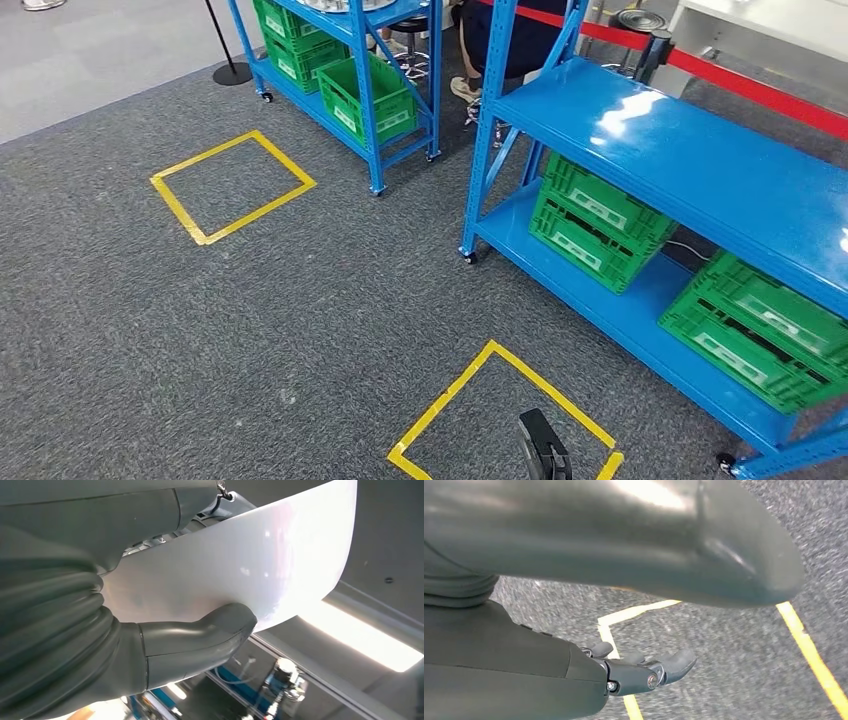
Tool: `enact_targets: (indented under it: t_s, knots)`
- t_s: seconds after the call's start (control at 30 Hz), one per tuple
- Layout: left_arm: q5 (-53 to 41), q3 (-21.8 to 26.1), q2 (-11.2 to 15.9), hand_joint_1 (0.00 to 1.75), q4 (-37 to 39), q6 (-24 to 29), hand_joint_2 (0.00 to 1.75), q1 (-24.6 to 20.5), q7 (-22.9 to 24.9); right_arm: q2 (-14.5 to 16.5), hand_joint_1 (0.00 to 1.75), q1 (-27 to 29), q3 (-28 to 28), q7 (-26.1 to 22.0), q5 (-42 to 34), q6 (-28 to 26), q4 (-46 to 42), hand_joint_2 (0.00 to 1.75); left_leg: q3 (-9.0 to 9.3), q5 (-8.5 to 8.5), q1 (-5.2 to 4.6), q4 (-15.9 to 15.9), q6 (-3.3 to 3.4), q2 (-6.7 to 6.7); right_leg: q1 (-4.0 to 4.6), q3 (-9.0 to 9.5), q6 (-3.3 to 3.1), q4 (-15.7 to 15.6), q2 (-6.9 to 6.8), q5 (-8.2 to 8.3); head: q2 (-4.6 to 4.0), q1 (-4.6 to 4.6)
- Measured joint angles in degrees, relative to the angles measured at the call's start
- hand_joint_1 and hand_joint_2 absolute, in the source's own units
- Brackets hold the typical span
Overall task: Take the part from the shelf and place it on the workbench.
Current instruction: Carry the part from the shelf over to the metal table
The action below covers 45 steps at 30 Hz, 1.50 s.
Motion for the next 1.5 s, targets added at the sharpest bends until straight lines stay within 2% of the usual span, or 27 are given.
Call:
enact_targets:
  t_s: [0.07,0.1,0.13,0.2,0.27,0.33,0.4,0.43,0.5,0.57,0.63,0.7,0.77,0.83,0.9,0.93,0.97,1.0,1.07,1.13,1.2,1.23,1.3,1.33,1.4,1.47,1.5]
  knots:
    - [0.0,0.2,-0.1,1.75,0.9,0.0,1.75,0.0,0.0,0.1,0.0,-0.1,0.0,0.4,-0.3,0.0,0.0,0.0,-0.34,-0.31,0.11,0.6,-0.81,-1.53,-0.36,2.6,0.26,-6.2,2.26,2.33,0.0,0.01]
    - [0.0,0.4,-0.1,1.75,1.4,0.0,1.75,0.1,0.0,0.2,0.0,-0.1,0.0,0.5,-0.4,0.0,0.0,0.0,-0.64,-0.38,0.1,0.8,-1.23,-2.16,-0.41,3.21,0.15,-7.6,2.95,2.53,0.0,0.03]
    - [0.0,0.6,-0.1,1.75,2.0,0.0,1.75,0.1,0.0,0.3,0.0,-0.2,0.0,0.6,-0.5,0.0,0.0,0.0,-0.89,-0.38,0.11,0.8,-1.66,-2.75,-0.28,3.3,-0.16,-7.8,2.99,2.29,0.0,0.05]
    - [-0.3,1.0,-0.1,1.75,2.8,0.0,1.75,0.3,0.0,0.4,0.0,-0.3,-0.1,0.6,-0.8,0.0,0.0,0.0,-1.18,-0.26,0.28,0.6,-2.3,-3.41,-0.18,3.54,-1.13,-8.0,1.62,2.48,0.0,0.08]
    - [-1.2,1.5,-0.1,1.75,3.2,0.0,1.75,0.5,0.0,0.5,0.0,-0.3,-0.1,0.5,-0.9,0.0,0.0,0.0,-2.09,-1.59,0.19,2.7,-2.71,-0.93,-0.16,3.8,-1.97,-8.3,0.28,2.69,0.0,-0.15]
    - [-2.4,2.0,-0.1,1.75,3.4,0.0,1.75,0.8,0.0,0.5,0.0,0.0,-0.1,0.4,-1.0,-0.1,0.0,0.0,-5.0,-5.11,0.05,8.9,-2.92,2.83,0.1,3.88,-2.52,-8.5,-1.23,2.68,0.0,-0.37]
    - [-3.2,2.6,-0.2,1.75,3.3,0.0,1.75,1.4,0.0,0.5,0.0,0.4,-0.1,0.6,-0.9,-0.2,0.0,0.0,-8.01,-7.61,0.1,15.1,-2.95,4.2,0.4,3.9,-2.81,-8.5,-2.96,2.48,0.0,-0.37]
    - [-3.4,3.0,-0.2,1.75,3.2,0.0,1.75,1.7,0.0,0.5,0.0,0.6,-0.1,0.7,-0.7,-0.2,0.0,0.0,-8.34,-7.38,0.1,15.9,-2.83,4.4,0.51,3.95,-2.88,-8.5,-3.8,2.36,0.0,-0.37]
    - [-3.8,3.6,-0.3,1.75,2.5,0.0,1.75,2.0,0.0,0.6,0.0,0.6,-0.1,0.9,-0.4,-0.1,0.0,0.0,-5.74,-4.22,-0.08,11.1,-2.32,5.41,0.68,4.31,-2.88,-8.5,-5.39,2.05,0.0,-0.37]
    - [-4.5,4.0,-0.4,1.75,1.8,0.0,1.75,2.0,0.1,0.6,0.0,0.6,-0.1,1.2,0.1,-0.1,0.0,0.0,-1.8,-1.49,-0.73,3.8,-1.5,8.47,0.88,4.85,-2.55,-8.5,-6.8,1.6,0.0,-0.35]
    - [-5.5,4.3,-0.5,1.75,1.6,0.0,1.75,1.9,1.1,0.6,0.0,0.5,-0.1,1.4,0.4,-0.1,0.0,0.0,-0.31,-0.99,-1.34,0.8,-0.9,9.82,0.98,5.28,-1.98,-8.6,-8.04,1.28,0.0,-0.33]
    - [-7.3,4.4,-0.4,1.75,1.5,0.0,1.75,1.9,4.3,0.7,0.0,0.3,-0.1,1.4,0.7,-0.1,0.0,0.0,-0.29,-0.69,-1.29,0.4,-0.48,8.19,0.92,5.72,-1.36,-8.8,-8.94,1.06,0.0,-0.33]
    - [-9.3,4.2,-0.2,1.75,1.6,0.0,1.75,1.7,9.1,0.7,0.0,0.1,-0.1,1.1,1.1,-0.1,0.0,0.0,0.14,-0.26,-0.81,-0.3,0.06,6.68,0.76,5.45,-0.72,-7.4,-6.08,0.0,0.0,-0.28]
    - [-11.4,3.4,0.4,1.75,1.8,0.0,1.75,1.2,13.8,0.7,0.0,0.1,0.0,0.7,1.7,0.0,0.0,0.0,0.36,-0.02,-0.46,-0.6,0.48,5.15,0.6,2.75,-0.35,-1.9,-1.99,-2.8,0.0,-0.16]
    - [-12.9,2.6,1.7,1.75,2.4,0.0,1.75,0.6,16.1,0.7,0.0,0.1,0.1,0.5,2.2,0.0,0.0,0.0,0.22,0.01,-0.39,-0.5,0.63,3.3,0.54,-0.97,-0.18,4.7,-1.01,-4.94,0.0,-0.07]
    - [-13.2,2.4,2.3,1.75,2.7,0.0,1.75,0.4,16.1,0.6,0.0,0.1,0.2,0.6,2.3,0.0,0.0,0.0,0.19,-0.01,-0.35,-0.4,0.6,2.33,0.5,-1.9,-0.11,5.9,-0.96,-4.59,0.0,-0.05]
    - [-13.4,2.3,2.8,1.75,3.1,0.0,1.75,0.1,16.1,0.6,0.0,0.0,0.3,0.6,2.4,0.0,0.0,0.0,0.18,-0.04,-0.28,-0.2,0.52,1.38,0.42,-1.81,-0.06,4.9,-0.85,-3.14,0.0,-0.04]
    - [-13.4,2.1,3.3,1.75,3.7,0.0,1.75,-0.2,16.5,0.6,0.0,-0.2,0.4,0.6,2.4,0.0,0.0,0.0,0.18,-0.1,-0.18,0.0,0.37,0.48,0.26,-0.7,-0.01,1.9,-0.41,-0.95,0.0,-0.03]
    - [-13.5,1.2,4.5,1.75,5.4,0.0,1.75,-1.0,18.6,0.5,0.0,-0.6,0.5,0.5,2.5,0.0,0.0,0.0,-0.11,-0.31,-0.01,0.6,-0.28,-1.16,-0.19,2.19,0.18,-5.0,2.41,2.11,0.0,-0.04]
    - [-13.5,-0.2,5.8,1.75,7.7,0.0,1.75,-1.9,20.7,0.5,0.0,-0.9,0.5,0.7,2.6,0.0,0.0,0.0,-0.64,-0.3,0.13,0.8,-1.24,-2.66,-0.29,3.4,0.06,-8.1,4.25,2.55,0.0,-0.06]
    - [-13.5,-1.0,6.6,1.75,9.3,0.0,1.75,-2.3,20.8,0.6,0.0,-1.1,0.6,1.3,2.8,0.0,0.0,0.0,-1.06,0.06,0.29,0.5,-2.16,-3.96,-0.09,3.53,-0.66,-8.3,3.07,2.67,0.0,-0.02]
    - [-13.5,-1.1,7.0,1.75,10.0,0.0,1.75,-2.4,20.2,0.6,0.0,-1.2,0.7,1.5,2.9,0.0,0.1,0.0,-1.26,0.03,0.24,0.6,-2.46,-3.35,-0.09,3.73,-1.12,-8.6,2.35,2.84,0.0,-0.07]
    - [-13.5,-0.8,7.5,1.75,10.9,0.0,1.75,-2.9,18.5,0.6,0.0,-0.8,0.9,2.1,2.9,0.0,0.1,0.0,-2.82,-1.67,0.08,3.4,-2.88,0.03,-0.2,4.14,-1.93,-9.1,0.68,3.1,0.0,-0.38]
    - [-13.5,-0.3,7.6,1.75,11.7,0.0,1.75,-3.2,17.7,0.6,0.0,-0.5,0.9,2.4,2.9,0.0,0.1,0.0,-4.31,-3.27,0.03,6.5,-3.03,2.24,-0.08,4.22,-2.18,-9.2,-0.18,3.08,0.0,-0.56]
    - [-13.4,0.5,7.6,1.75,13.6,0.0,1.75,-3.6,17.2,0.6,0.0,0.0,0.9,3.3,2.7,0.0,0.1,0.0,-7.79,-6.07,0.14,13.3,-3.28,4.12,0.15,4.23,-2.47,-9.3,-2.01,2.9,0.0,-0.68]
    - [-13.4,1.0,7.9,1.75,15.5,0.0,1.75,-3.7,18.0,0.6,0.0,0.1,0.9,4.0,2.5,0.0,0.1,0.0,-8.44,-5.49,0.18,14.7,-3.25,4.58,0.28,4.34,-2.57,-9.2,-3.71,2.69,0.0,-0.68]
    - [-13.4,1.1,8.2,1.75,16.2,0.0,1.75,-3.9,18.6,0.6,0.0,0.1,0.9,4.3,2.5,0.0,0.1,0.0,-7.09,-3.84,0.14,12.3,-3.1,5.02,0.32,4.5,-2.55,-9.2,-4.49,2.55,0.0,-0.69]
